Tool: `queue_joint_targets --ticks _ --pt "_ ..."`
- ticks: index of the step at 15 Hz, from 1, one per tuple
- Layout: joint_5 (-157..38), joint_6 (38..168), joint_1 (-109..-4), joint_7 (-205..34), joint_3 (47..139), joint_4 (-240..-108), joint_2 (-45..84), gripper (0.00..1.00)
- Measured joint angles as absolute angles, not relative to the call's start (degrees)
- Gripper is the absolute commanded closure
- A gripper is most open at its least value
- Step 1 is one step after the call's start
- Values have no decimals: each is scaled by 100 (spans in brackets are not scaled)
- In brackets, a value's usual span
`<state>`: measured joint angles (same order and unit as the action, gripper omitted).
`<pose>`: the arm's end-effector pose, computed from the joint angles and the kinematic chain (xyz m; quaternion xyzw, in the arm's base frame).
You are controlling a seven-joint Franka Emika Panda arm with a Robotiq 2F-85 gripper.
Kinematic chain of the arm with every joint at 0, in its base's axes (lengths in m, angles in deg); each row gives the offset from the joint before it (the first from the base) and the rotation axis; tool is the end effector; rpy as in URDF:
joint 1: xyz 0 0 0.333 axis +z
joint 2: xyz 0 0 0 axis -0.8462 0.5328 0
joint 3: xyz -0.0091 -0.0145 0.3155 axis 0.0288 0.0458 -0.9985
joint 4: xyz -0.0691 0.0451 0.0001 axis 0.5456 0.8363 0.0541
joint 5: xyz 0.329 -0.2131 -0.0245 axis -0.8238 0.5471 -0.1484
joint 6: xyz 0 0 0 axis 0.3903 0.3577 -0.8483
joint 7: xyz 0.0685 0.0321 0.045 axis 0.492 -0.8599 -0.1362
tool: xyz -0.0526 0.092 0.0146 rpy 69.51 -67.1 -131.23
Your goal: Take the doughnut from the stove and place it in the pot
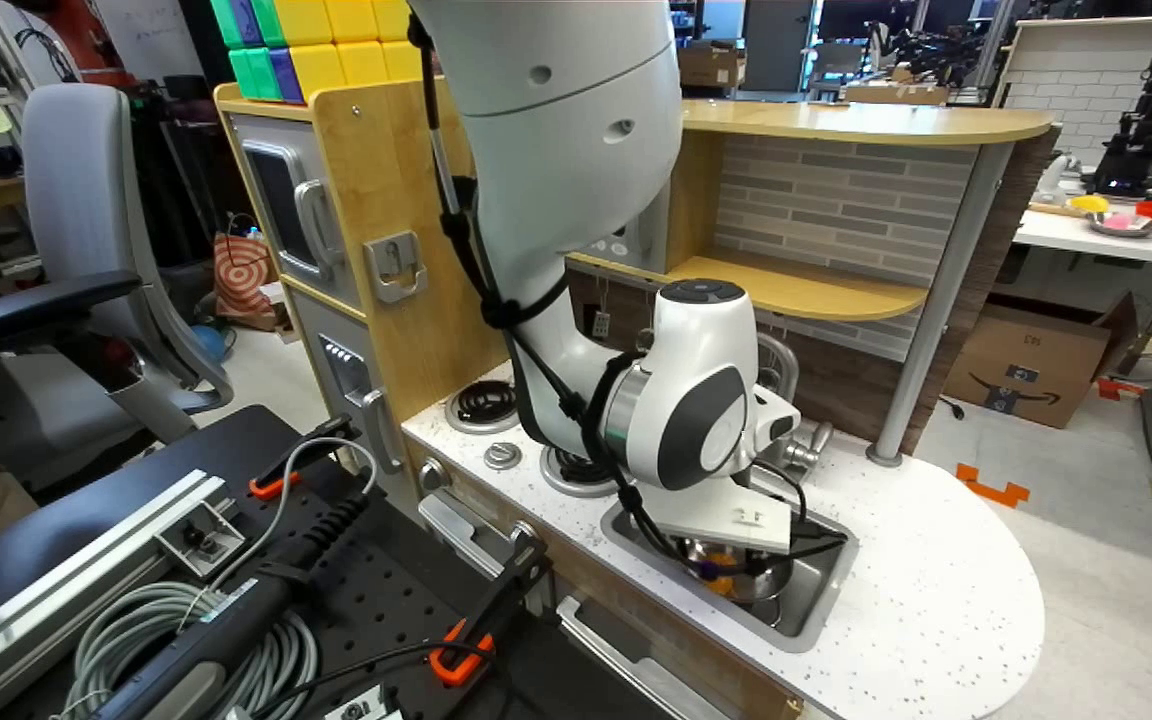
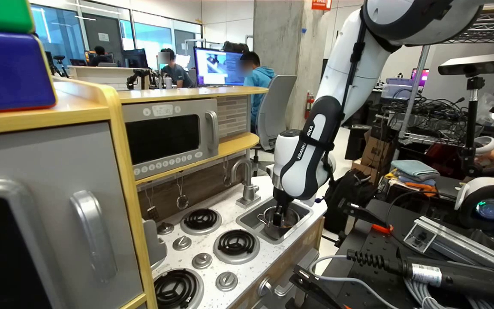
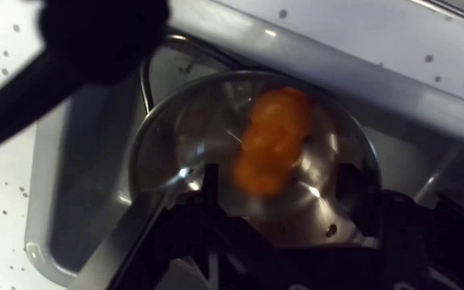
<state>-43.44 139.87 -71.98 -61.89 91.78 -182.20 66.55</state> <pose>0.5802 -0.1527 -0.0439 0.9790 0.1881 0.0367 0.0695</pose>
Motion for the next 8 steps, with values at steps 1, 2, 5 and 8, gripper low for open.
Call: queue_joint_targets --ticks 1,2,5,8 --pt "-4344 14018 -7208 -6170 9116 -18327 6550 0" --pt "-4344 14097 -7227 -6141 9046 -18476 6408 0" --pt "-4343 14336 -7492 -5953 8633 -19182 5747 0" --pt "-4343 14316 -8079 -5599 7932 -20040 4985 0"
